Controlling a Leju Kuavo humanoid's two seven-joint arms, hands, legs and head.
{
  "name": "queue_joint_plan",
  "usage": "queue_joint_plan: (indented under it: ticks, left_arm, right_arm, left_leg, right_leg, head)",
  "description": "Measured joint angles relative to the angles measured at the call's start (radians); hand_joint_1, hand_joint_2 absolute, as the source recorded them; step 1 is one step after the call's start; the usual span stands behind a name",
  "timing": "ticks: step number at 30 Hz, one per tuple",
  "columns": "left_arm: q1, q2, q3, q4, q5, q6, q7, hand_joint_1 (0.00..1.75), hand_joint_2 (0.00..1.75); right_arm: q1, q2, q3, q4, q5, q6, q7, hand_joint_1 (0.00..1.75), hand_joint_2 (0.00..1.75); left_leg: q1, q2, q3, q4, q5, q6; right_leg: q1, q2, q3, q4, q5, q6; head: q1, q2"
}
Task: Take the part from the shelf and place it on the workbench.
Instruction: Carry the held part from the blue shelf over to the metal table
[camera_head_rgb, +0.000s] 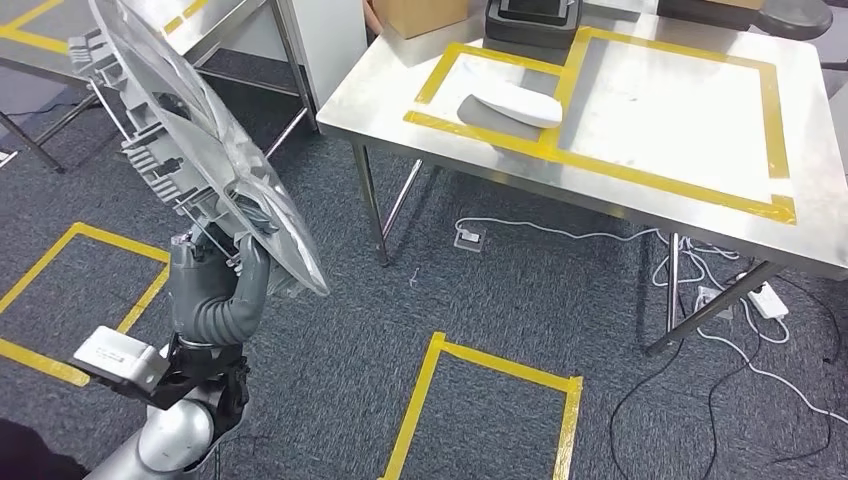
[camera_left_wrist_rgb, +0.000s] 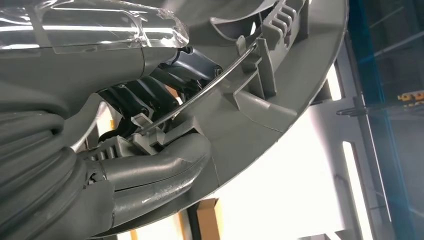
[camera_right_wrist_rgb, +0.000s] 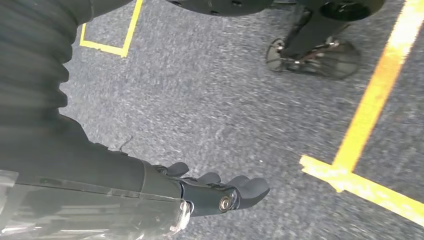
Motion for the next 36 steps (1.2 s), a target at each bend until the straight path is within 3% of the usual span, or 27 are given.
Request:
queue_joint_plan:
  ticks: [1,2,5,6,7,9,10,11,12,13,15,16,17,19,21,23,25,27,29,30,31,34,36]
  left_arm:
    - [0.004,0.000,0.001,0.000,0.001,0.000,-0.001,1.75,1.75]
    - [0.008,0.001,0.003,0.000,0.001,0.001,-0.001,1.75,1.75]
    - [0.022,0.001,0.005,0.005,0.002,0.001,-0.003,1.75,1.75]
    - [0.025,0.000,0.005,0.006,0.002,0.001,-0.004,1.75,1.75]
    - [0.027,0.000,0.005,0.007,0.003,0.001,-0.004,1.75,1.75]
    - [0.026,-0.001,0.005,0.007,0.004,0.001,-0.008,1.75,1.75]
    - [0.026,-0.002,0.005,0.007,0.004,0.001,-0.010,1.75,1.75]
    - [0.025,-0.003,0.006,0.007,0.005,0.001,-0.014,1.75,1.75]
    - [0.025,-0.004,0.006,0.008,0.006,0.001,-0.016,1.75,1.75]
    - [0.026,-0.005,0.005,0.009,0.008,0.000,-0.017,1.75,1.75]
    - [0.026,-0.007,0.005,0.013,0.009,0.000,-0.019,1.75,1.75]
    - [0.025,-0.008,0.005,0.015,0.009,-0.001,-0.021,1.75,1.75]
    - [0.025,-0.009,0.005,0.017,0.009,-0.001,-0.021,1.75,1.75]
    - [0.022,-0.012,0.005,0.020,0.009,-0.001,-0.022,1.75,1.75]
    - [0.019,-0.014,0.004,0.022,0.008,-0.002,-0.021,1.75,1.75]
    - [0.017,-0.016,0.004,0.024,0.003,-0.004,-0.016,1.75,1.75]
    - [0.016,-0.017,0.004,0.023,-0.003,-0.004,-0.008,1.75,1.75]
    - [0.012,-0.017,0.004,0.021,-0.009,-0.005,-0.003,1.75,1.75]
    - [0.010,-0.017,0.004,0.021,-0.012,-0.005,-0.001,1.75,1.75]
    - [0.010,-0.017,0.003,0.021,-0.013,-0.005,0.000,1.75,1.75]
    - [0.011,-0.017,0.003,0.021,-0.013,-0.005,0.000,1.75,1.75]
    - [0.008,-0.017,0.003,0.020,-0.019,-0.009,0.003,1.75,1.75]
    - [-0.004,-0.017,0.001,0.018,-0.031,-0.022,0.014,1.75,1.75]
  right_arm:
    - [0.001,0.000,0.001,0.000,0.000,0.000,0.001,0.00,1.75]
    - [0.002,0.000,0.003,0.000,0.001,0.000,0.001,0.00,1.75]
    - [0.007,0.000,0.009,0.000,0.004,0.001,0.003,0.00,1.75]
    - [0.006,-0.001,0.011,0.000,0.005,0.001,0.003,0.00,1.75]
    - [0.001,-0.002,0.013,0.000,0.006,0.001,0.004,0.00,1.75]
    - [-0.010,-0.004,0.016,0.000,0.006,0.000,0.004,0.00,1.75]
    - [-0.014,-0.004,0.017,0.000,0.005,0.000,0.004,0.00,1.75]
    - [-0.015,-0.004,0.018,-0.001,0.004,0.000,0.004,0.00,1.75]
    - [-0.014,-0.004,0.019,-0.001,0.003,0.000,0.003,0.00,1.75]
    - [-0.013,-0.005,0.019,-0.001,0.001,0.000,0.003,0.00,1.75]
    - [-0.011,-0.007,0.019,-0.001,-0.002,0.000,0.002,0.00,1.75]
    - [-0.010,-0.008,0.019,-0.001,-0.003,0.001,0.002,0.00,1.75]
    - [-0.009,-0.010,0.019,0.000,-0.003,0.001,0.002,0.00,1.75]
    - [-0.006,-0.013,0.019,0.000,-0.003,0.001,0.002,0.00,1.75]
    - [-0.004,-0.016,0.020,0.000,-0.003,0.002,0.002,0.00,1.75]
    - [-0.004,-0.016,0.021,0.000,-0.003,0.003,0.002,0.00,1.75]
    - [-0.005,-0.015,0.021,0.000,-0.003,0.004,0.002,0.00,1.75]
    - [-0.007,-0.014,0.021,0.000,-0.003,0.006,0.003,0.00,1.75]
    - [-0.007,-0.012,0.022,0.000,-0.003,0.008,0.004,0.00,1.75]
    - [-0.005,-0.010,0.023,0.000,-0.003,0.009,0.005,0.00,1.75]
    - [-0.003,-0.009,0.023,0.000,-0.003,0.009,0.005,0.00,1.75]
    - [-0.003,-0.005,0.025,0.000,-0.002,0.011,0.010,0.00,1.75]
    - [-0.004,-0.006,0.026,0.000,-0.002,0.012,0.025,0.00,1.75]
  left_leg:
    - [0.000,0.000,-0.029,-0.024,-0.018,0.000]
    - [0.000,0.001,-0.053,-0.062,0.008,0.000]
    - [-0.003,0.016,-0.094,-0.191,0.276,0.010]
    - [-0.006,0.019,-0.094,-0.205,0.332,0.019]
    - [-0.008,0.020,-0.089,-0.201,0.338,0.029]
    - [-0.006,0.017,-0.075,-0.197,0.320,0.042]
    - [-0.004,0.016,-0.067,-0.200,0.312,0.046]
    - [-0.002,0.014,-0.056,-0.203,0.303,0.050]
    - [-0.002,0.010,-0.044,-0.205,0.292,0.052]
    - [-0.002,0.006,-0.031,-0.206,0.280,0.053]
    - [-0.002,-0.002,-0.002,-0.207,0.256,0.053]
    - [-0.003,-0.005,0.015,-0.207,0.245,0.053]
    - [-0.004,-0.007,0.033,-0.209,0.233,0.052]
    - [-0.007,-0.011,0.063,-0.212,0.213,0.048]
    - [-0.008,-0.018,0.081,-0.212,0.199,0.040]
    - [-0.012,-0.024,0.089,-0.200,0.203,0.026]
    - [-0.015,-0.016,0.087,-0.175,0.186,0.016]
    - [-0.015,-0.002,0.056,-0.106,0.118,0.015]
    - [-0.014,0.001,-0.001,-0.004,0.059,0.010]
    - [-0.013,0.001,-0.020,0.022,0.054,0.005]
    - [-0.011,0.001,-0.024,0.017,0.071,0.001]
    - [-0.005,-0.003,0.026,-0.135,0.181,-0.005]
    - [-0.006,-0.006,0.039,-0.195,0.203,0.007]
  right_leg:
    - [0.000,0.003,0.030,-0.004,-0.020,0.002]
    - [-0.001,0.005,0.058,-0.006,-0.041,0.004]
    - [0.003,0.010,0.131,0.000,-0.115,0.016]
    - [0.004,0.010,0.149,0.003,-0.135,0.022]
    - [0.004,0.010,0.155,0.016,-0.142,0.027]
    - [0.001,0.006,0.118,0.097,-0.109,0.037]
    - [-0.001,0.002,0.074,0.166,-0.086,0.043]
    - [-0.004,-0.001,0.025,0.236,-0.082,0.051]
    - [-0.008,-0.006,-0.019,0.292,-0.103,0.059]
    - [-0.012,-0.008,-0.056,0.327,-0.145,0.065]
    - [-0.017,-0.011,-0.100,0.338,-0.230,0.071]
    - [-0.017,-0.012,-0.108,0.315,-0.241,0.069]
    - [-0.016,-0.012,-0.108,0.274,-0.216,0.064]
    - [-0.007,-0.012,-0.104,0.167,-0.102,0.043]
    - [0.004,-0.005,-0.109,0.106,-0.039,0.021]
    - [0.007,0.004,-0.102,0.086,-0.027,0.008]
    - [0.002,0.003,-0.083,0.067,0.010,0.004]
    - [-0.001,-0.001,-0.077,0.063,0.024,0.003]
    - [-0.002,-0.001,-0.081,0.064,0.024,0.002]
    - [-0.002,-0.001,-0.082,0.064,0.023,0.002]
    - [-0.002,0.000,-0.081,0.065,0.021,0.003]
    - [-0.005,0.007,-0.078,0.076,0.010,0.014]
    - [-0.004,0.010,-0.087,0.087,0.005,0.023]
  head:
    - [0.000,0.000]
    - [-0.001,0.000]
    - [0.002,0.000]
    - [0.004,0.000]
    - [0.005,0.000]
    - [0.006,0.000]
    - [0.006,0.000]
    - [0.006,0.000]
    - [0.006,0.000]
    - [0.007,0.000]
    - [0.007,0.000]
    - [0.007,0.000]
    - [0.007,0.000]
    - [0.006,0.000]
    - [0.006,0.000]
    - [0.007,0.000]
    - [0.004,0.000]
    - [0.001,0.000]
    - [-0.002,0.000]
    - [-0.002,0.000]
    - [-0.002,0.000]
    - [-0.002,0.000]
    - [-0.002,0.000]
